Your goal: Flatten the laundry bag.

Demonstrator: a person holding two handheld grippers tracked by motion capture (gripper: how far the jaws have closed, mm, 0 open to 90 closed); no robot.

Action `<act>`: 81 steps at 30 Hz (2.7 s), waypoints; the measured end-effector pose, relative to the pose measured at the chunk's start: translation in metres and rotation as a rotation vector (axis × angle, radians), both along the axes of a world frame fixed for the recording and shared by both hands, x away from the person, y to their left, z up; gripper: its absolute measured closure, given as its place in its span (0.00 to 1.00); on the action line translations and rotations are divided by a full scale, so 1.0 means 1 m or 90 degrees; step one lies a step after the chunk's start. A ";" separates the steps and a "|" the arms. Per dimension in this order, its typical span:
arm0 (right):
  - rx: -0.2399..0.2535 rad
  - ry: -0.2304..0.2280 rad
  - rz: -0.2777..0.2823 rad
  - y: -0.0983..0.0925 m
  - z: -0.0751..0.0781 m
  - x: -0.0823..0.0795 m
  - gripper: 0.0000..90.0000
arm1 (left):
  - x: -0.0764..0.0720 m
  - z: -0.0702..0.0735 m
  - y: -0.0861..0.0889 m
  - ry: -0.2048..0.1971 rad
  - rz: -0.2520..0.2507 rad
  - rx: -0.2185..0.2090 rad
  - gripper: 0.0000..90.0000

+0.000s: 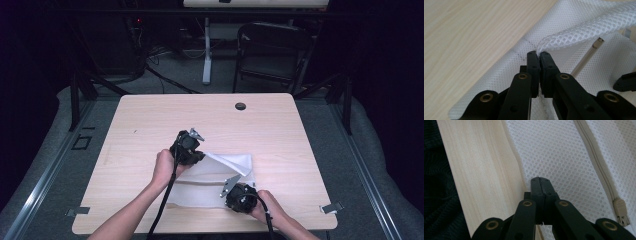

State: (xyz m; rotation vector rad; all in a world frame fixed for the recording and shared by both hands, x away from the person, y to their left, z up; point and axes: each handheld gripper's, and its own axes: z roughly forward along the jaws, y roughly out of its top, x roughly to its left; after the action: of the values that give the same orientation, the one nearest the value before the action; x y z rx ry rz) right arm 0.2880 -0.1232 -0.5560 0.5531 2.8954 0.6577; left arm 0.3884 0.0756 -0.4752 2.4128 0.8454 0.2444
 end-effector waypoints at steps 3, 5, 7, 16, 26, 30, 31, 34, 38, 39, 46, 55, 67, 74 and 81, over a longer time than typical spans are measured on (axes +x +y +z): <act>0.005 0.002 -0.002 0.000 -0.001 0.000 1.00 | 0.003 0.008 -0.001 -0.020 0.004 0.012 0.97; 0.006 0.003 -0.001 0.000 -0.001 0.000 1.00 | 0.005 0.013 -0.001 -0.031 0.009 0.019 0.97; 0.014 0.011 -0.004 -0.001 -0.001 0.001 1.00 | 0.008 0.019 0.000 -0.041 0.014 0.024 0.97; 0.008 0.012 -0.002 -0.001 0.000 0.001 1.00 | 0.020 0.034 0.001 -0.070 0.037 0.035 0.97; 0.013 0.022 0.004 -0.003 0.000 0.001 1.00 | 0.031 0.044 0.003 -0.089 0.061 0.050 0.97; 0.014 0.027 0.004 -0.003 0.000 0.001 1.00 | 0.036 0.046 0.004 -0.097 0.073 0.049 0.97; 0.016 0.028 0.004 -0.003 0.000 0.001 1.00 | 0.037 0.046 0.004 -0.097 0.074 0.048 0.97; 0.011 0.038 0.011 -0.003 0.001 0.001 1.00 | 0.041 0.048 0.003 -0.101 0.079 0.052 0.97; 0.006 0.039 0.016 -0.003 0.001 0.000 1.00 | 0.046 0.051 0.003 -0.101 0.087 0.050 0.97; 0.007 0.035 0.011 -0.002 0.001 -0.002 1.00 | 0.048 0.051 0.003 -0.103 0.092 0.052 0.97; 0.011 0.034 0.025 0.005 0.001 -0.008 1.00 | 0.056 0.053 0.000 -0.104 0.098 0.064 0.97; 0.032 0.064 0.037 0.008 0.000 -0.008 1.00 | 0.065 0.048 0.000 -0.102 0.115 0.060 0.97; 0.037 0.080 0.043 0.010 -0.001 -0.010 1.00 | 0.079 0.036 0.003 -0.091 0.136 0.077 0.97; 0.041 0.091 0.029 0.011 -0.001 -0.010 1.00 | 0.087 0.028 -0.004 -0.098 0.141 0.076 0.96; 0.046 0.098 0.025 0.011 -0.002 -0.009 1.00 | 0.091 0.021 -0.007 -0.107 0.150 0.066 0.95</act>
State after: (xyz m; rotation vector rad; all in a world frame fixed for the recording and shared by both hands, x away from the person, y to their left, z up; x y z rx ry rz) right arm 0.2787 -0.1122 -0.5577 0.5818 3.0432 0.7606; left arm 0.4797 0.0683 -0.4546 2.3438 1.0617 0.5855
